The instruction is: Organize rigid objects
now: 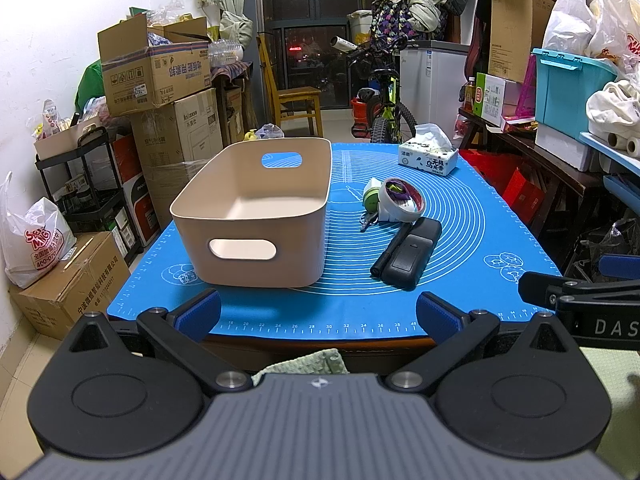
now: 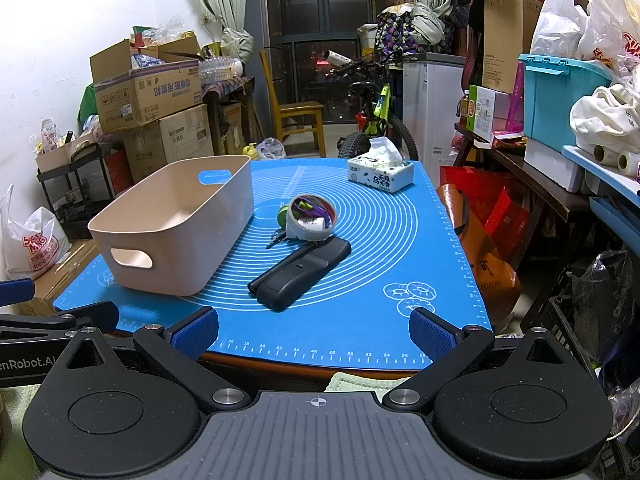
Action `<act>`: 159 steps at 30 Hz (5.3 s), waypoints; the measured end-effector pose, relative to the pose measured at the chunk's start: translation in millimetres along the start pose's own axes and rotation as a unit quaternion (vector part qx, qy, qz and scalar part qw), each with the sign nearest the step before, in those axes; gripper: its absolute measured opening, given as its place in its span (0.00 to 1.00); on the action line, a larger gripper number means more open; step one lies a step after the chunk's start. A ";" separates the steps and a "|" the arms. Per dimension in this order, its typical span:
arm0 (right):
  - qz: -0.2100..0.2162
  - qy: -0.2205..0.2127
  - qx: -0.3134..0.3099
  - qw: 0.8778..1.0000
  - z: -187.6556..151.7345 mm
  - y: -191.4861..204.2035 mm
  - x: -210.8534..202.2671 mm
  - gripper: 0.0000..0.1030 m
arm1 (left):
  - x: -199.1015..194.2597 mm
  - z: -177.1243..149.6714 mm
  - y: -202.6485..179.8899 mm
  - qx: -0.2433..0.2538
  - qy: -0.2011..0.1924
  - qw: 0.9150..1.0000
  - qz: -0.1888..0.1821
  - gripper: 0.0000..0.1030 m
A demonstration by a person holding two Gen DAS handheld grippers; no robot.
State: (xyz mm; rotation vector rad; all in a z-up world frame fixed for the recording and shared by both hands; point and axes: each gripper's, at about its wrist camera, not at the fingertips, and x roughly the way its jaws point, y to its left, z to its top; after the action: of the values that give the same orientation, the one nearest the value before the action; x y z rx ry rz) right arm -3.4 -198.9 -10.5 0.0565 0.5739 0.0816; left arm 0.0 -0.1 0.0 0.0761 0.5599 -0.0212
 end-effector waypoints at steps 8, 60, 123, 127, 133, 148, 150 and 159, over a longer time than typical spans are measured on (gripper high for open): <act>0.000 0.000 0.000 1.000 -0.1 0.4 0.1 0.98 | 0.0 0.0 0.1 0.000 0.000 1.000 0.000 0.99; -0.034 0.053 0.081 0.995 98.1 -11.7 130.7 0.98 | 134.4 134.2 120.8 0.015 0.097 0.993 0.060 0.99; 0.014 0.148 -0.063 0.987 124.0 49.0 336.3 0.20 | 284.6 110.7 177.0 -0.053 0.302 0.951 0.028 0.09; 0.017 0.135 -0.053 0.989 125.4 49.7 327.3 0.15 | 284.4 110.6 178.3 -0.056 0.302 0.951 0.026 0.09; 0.010 0.099 -0.056 0.993 132.3 53.2 307.4 0.15 | 283.4 109.6 182.0 -0.062 0.301 0.951 0.020 0.09; 0.053 -0.015 -0.085 0.995 190.0 104.9 256.1 0.15 | 282.9 107.4 183.3 -0.066 0.298 0.952 0.014 0.08; 0.067 -0.021 -0.085 0.994 194.3 114.2 255.0 0.15 | 283.0 107.5 184.1 -0.068 0.298 0.952 0.012 0.08; 0.127 0.011 -0.097 0.987 193.2 159.0 268.5 0.15 | 283.3 107.6 184.2 -0.068 0.298 0.952 0.012 0.07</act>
State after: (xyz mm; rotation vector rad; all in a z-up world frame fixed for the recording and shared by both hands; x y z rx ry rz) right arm 316.6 -21.7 18.7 -0.0619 0.5759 0.3865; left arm 304.6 175.3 -47.5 -0.0481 1.1642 0.0669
